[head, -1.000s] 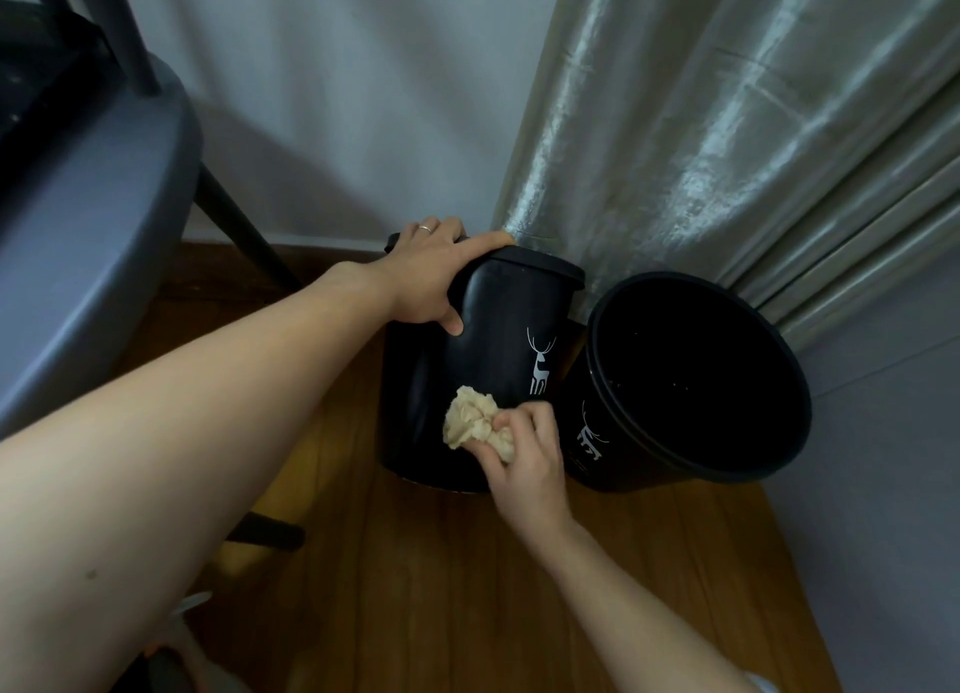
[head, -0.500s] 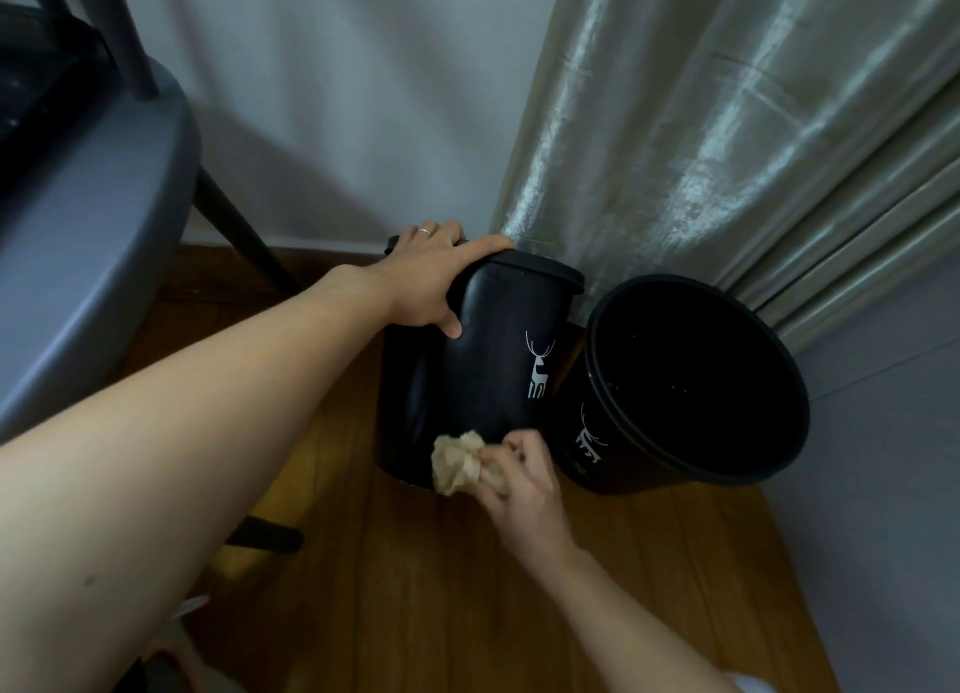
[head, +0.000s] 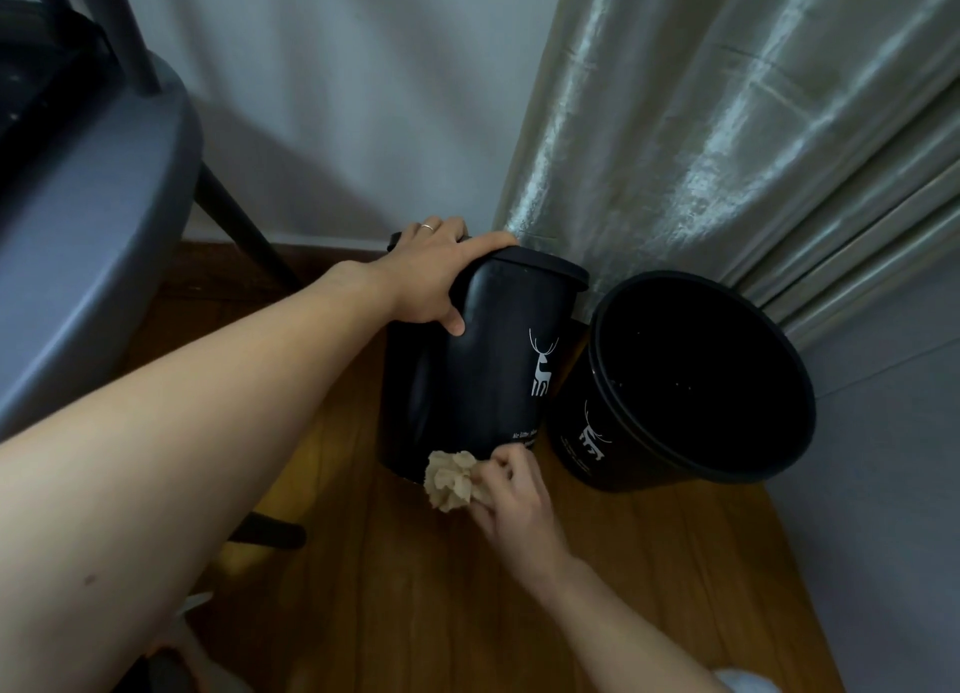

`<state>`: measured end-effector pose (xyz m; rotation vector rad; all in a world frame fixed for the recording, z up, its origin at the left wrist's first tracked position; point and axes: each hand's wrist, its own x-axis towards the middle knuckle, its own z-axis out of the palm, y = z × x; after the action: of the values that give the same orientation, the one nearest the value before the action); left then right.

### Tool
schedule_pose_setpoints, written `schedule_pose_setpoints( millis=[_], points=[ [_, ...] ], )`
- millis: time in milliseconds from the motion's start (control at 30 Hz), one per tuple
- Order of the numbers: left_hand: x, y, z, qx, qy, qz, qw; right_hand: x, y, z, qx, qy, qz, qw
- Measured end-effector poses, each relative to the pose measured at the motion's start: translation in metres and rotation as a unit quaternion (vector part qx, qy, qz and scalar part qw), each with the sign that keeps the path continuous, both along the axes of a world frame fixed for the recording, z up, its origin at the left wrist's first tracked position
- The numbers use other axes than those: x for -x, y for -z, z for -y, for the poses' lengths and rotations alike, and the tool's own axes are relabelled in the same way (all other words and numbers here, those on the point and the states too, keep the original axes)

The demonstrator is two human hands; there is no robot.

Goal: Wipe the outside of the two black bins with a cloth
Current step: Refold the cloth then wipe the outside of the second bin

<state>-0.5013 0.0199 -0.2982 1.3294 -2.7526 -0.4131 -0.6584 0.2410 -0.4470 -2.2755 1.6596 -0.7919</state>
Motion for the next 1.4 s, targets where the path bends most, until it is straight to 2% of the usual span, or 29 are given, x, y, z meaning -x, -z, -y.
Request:
schedule_pose_setpoints(
  millis=[100, 233, 300, 467, 633, 767, 1067, 1400],
  points=[
    [0.001, -0.001, -0.002, 0.002, 0.002, 0.000, 1.000, 0.002, -0.005, 0.001, -0.013, -0.008, -0.009, 1.000],
    [-0.001, -0.003, -0.005, 0.004, -0.008, -0.006, 1.000, 0.003, -0.023, 0.011, -0.004, 0.015, 0.045, 0.999],
    [0.000, -0.003, -0.008, 0.002, -0.021, -0.018, 1.000, 0.002, -0.033, 0.019, 0.012, 0.039, 0.071, 0.997],
    [-0.003, -0.003, -0.009, -0.031, -0.086, -0.124, 0.988, 0.007, -0.065, 0.034, 0.046, 0.143, 0.141, 0.978],
    [-0.002, -0.018, -0.029, -0.061, -0.098, -0.110, 0.987, 0.010, -0.109, 0.047, 0.069, 0.200, 0.184, 0.960],
    [-0.011, -0.020, -0.054, -0.034, -0.104, -0.138, 0.984, 0.006, -0.139, 0.049, 0.087, 0.226, 0.220, 0.945],
    [-0.027, -0.005, -0.100, 0.033, -0.055, -0.088, 0.994, -0.004, -0.164, 0.041, 0.078, 0.244, 0.249, 0.934],
    [-0.028, 0.007, -0.135, -0.062, -0.025, -0.032, 0.997, -0.015, -0.172, 0.036, 0.065, 0.249, 0.256, 0.932]
  ],
)
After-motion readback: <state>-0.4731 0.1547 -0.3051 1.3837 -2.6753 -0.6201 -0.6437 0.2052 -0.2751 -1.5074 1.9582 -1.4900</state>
